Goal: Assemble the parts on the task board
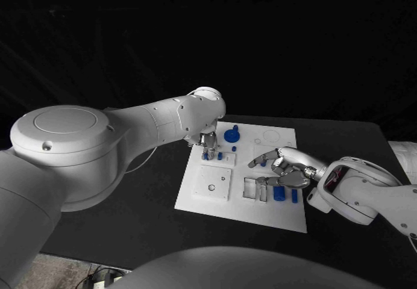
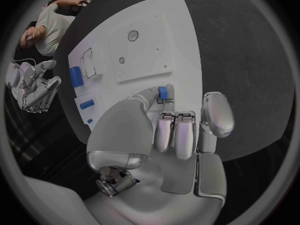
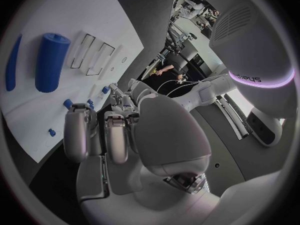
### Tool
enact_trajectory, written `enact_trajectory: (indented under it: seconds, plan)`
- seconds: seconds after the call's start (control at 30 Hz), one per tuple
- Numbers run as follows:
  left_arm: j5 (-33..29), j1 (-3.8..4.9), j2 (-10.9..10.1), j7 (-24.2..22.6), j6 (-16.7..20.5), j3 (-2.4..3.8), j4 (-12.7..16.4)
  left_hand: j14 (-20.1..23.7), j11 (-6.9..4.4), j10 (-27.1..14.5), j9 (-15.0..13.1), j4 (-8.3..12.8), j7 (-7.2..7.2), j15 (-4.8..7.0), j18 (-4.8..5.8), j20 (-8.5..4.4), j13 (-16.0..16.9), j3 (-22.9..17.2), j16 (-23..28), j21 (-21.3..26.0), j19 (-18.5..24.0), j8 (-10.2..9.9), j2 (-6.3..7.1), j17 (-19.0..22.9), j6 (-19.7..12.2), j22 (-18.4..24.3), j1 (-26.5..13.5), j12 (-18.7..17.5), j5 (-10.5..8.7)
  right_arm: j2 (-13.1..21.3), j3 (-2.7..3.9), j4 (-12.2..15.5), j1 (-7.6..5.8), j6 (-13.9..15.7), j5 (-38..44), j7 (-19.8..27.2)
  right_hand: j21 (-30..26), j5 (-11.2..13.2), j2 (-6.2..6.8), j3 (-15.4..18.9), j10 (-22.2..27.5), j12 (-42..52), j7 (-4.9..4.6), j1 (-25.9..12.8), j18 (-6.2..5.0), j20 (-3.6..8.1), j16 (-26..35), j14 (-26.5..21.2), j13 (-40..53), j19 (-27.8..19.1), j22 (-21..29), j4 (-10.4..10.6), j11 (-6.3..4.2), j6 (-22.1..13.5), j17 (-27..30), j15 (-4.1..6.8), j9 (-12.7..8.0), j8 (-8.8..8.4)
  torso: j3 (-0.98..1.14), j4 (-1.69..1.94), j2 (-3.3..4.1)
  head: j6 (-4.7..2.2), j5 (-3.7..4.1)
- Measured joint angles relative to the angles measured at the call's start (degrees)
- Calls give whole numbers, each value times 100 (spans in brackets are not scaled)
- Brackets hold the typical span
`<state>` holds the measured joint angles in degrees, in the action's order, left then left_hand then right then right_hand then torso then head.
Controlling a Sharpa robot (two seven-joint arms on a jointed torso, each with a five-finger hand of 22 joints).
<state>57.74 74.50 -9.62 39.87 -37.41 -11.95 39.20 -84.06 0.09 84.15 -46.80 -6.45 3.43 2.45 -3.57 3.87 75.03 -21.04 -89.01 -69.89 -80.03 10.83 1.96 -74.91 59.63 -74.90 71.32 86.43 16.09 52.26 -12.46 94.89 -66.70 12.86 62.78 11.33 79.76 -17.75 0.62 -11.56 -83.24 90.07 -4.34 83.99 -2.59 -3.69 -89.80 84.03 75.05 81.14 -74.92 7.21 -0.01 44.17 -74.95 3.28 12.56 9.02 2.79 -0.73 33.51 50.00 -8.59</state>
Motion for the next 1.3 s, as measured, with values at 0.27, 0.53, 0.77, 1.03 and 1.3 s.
enact_trajectory:
  seconds: [0.27, 0.53, 0.77, 1.03, 1.3]
  plan:
    - [38, -1, 12, 4, -9, -1, 0, 0, 0, 0, -38, 0, -18, 0, 0, 0, 0, 0, 0, 0, 0, 24, 0, 0, -18, 0, 0, -10, -47, 0, 0, -12, 5, -4, 0, 0, 0, 0, 0, 0, 0, 0, 0, 0, 0, 0, 0, 0, 0, 0, 0, 0, 0, 0, 1, 0, 0, 0, 1, -2, 0, 0, 2]
    - [184, 1, 6, 8, -22, -2, 90, 11, -21, -22, -196, 51, -39, 31, 0, -36, 0, -18, 0, -37, -36, 109, 82, 0, -40, 0, -83, 14, 58, 4, 0, -14, 11, -11, 0, 0, 0, 0, 0, 0, 0, 0, 0, 0, 0, 0, 0, 0, 2, 0, 1, 0, 0, 0, 1, 0, 3, 0, 1, -2, 0, 0, 0]
    - [382, 3, -2, 13, -27, -3, 182, -1, -21, -22, -360, -73, -21, 42, 0, -42, 0, 105, 0, -37, -42, 139, 127, 0, -144, 0, -286, 54, -282, -1, 0, -18, 24, -19, 0, 3, 0, 0, 0, 0, 0, 0, 0, 0, 0, 0, 0, 0, 3, 0, 1, 0, 0, 0, 1, 0, 4, 0, 1, -2, 0, 0, -10]
    - [536, 4, -12, 12, -26, -1, 236, -1, -21, -22, -451, -106, -28, 42, 0, -63, 0, 138, 0, -37, -63, 160, 122, 0, -174, 0, -337, 57, -430, -1, 0, -26, 52, -28, 0, 8, 0, 0, 0, 0, 0, 0, 0, 0, 0, 0, 0, 0, 4, 0, 2, 0, 0, 0, 2, 0, 4, 0, 1, -2, 0, 0, -12]
    - [643, 5, -23, 11, -25, -1, 270, -1, -21, -22, -633, -246, 2, 42, 0, -41, 0, 310, -22, -61, -84, 193, 107, 1, -224, 0, -472, 79, -845, -5, 0, -41, 82, -36, 0, 11, 0, 0, 0, 0, 0, 0, 17, 0, 0, 0, 0, 0, 1, 0, 2, 0, 0, 17, 2, 0, 4, 0, 1, -1, 0, 0, -19]
